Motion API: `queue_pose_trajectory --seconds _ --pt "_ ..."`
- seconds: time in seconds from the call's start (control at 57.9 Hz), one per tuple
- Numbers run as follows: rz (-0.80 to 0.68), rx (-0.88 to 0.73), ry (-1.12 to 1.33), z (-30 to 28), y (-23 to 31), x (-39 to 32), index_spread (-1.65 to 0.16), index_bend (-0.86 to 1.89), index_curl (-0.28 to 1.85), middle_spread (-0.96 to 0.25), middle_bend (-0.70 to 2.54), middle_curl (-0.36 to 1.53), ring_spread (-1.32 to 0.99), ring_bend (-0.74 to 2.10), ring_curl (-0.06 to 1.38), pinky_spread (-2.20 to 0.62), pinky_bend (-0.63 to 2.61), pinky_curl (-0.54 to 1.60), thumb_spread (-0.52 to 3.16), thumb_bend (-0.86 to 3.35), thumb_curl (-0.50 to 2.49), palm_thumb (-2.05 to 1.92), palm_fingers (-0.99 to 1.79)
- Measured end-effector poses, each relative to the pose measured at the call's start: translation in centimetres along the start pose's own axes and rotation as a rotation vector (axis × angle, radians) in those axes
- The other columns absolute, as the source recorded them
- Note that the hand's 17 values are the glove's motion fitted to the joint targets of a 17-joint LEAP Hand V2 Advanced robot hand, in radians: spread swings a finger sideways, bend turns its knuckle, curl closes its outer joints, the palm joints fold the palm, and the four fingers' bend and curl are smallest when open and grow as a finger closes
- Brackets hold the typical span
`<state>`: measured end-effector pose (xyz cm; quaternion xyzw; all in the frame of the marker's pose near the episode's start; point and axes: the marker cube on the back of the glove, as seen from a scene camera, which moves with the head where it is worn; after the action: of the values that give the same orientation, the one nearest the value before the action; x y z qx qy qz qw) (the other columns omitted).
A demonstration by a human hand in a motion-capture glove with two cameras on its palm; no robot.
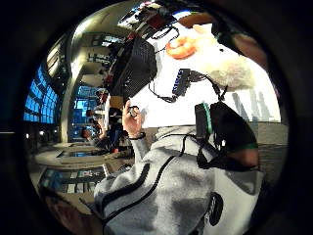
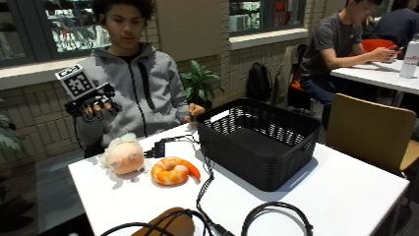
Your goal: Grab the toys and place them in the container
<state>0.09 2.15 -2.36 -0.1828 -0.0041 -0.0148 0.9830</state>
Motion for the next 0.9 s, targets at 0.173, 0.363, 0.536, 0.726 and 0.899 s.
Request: queue_pose_trajectory --seconds 0.173,0.363,0.536,0.726,0.899 --pt "-0.072 -0.150 -0.012 -1.4 0.3 -0.4 -0.23 0.42 0.18 0.02 0.18 0.09 -0.04 0.14 0.01 -0.03 0.59 0.20 1.13 0.23 0.06 0.19 0.05" --pt "-0.111 -0.200 -0.024 -1.0 0.2 -0.9 -0.27 0.44 0.24 0.02 0.19 0.16 -0.05 0.18 0.04 -0.04 0.63 0.25 1.50 0.27 0.13 0.16 0.03" --pt "-0.083 -0.205 -0.038 0.6 0.7 -1.1 -0.28 0.39 0.27 0.02 0.19 0.21 -0.06 0.20 0.07 -0.04 0.64 0.27 1.60 0.28 0.17 0.12 0.01" --pt "-0.127 -0.204 0.007 1.7 -0.8 -1.4 -0.28 0.29 0.29 0.03 0.20 0.26 -0.06 0.20 0.11 -0.04 0.66 0.29 1.55 0.31 0.23 0.20 0.00" --pt "-0.117 -0.226 0.021 2.5 -3.5 -1.9 -0.28 0.14 0.28 0.02 0.21 0.30 -0.06 0.21 0.15 -0.04 0.68 0.31 1.44 0.28 0.25 0.24 -0.04"
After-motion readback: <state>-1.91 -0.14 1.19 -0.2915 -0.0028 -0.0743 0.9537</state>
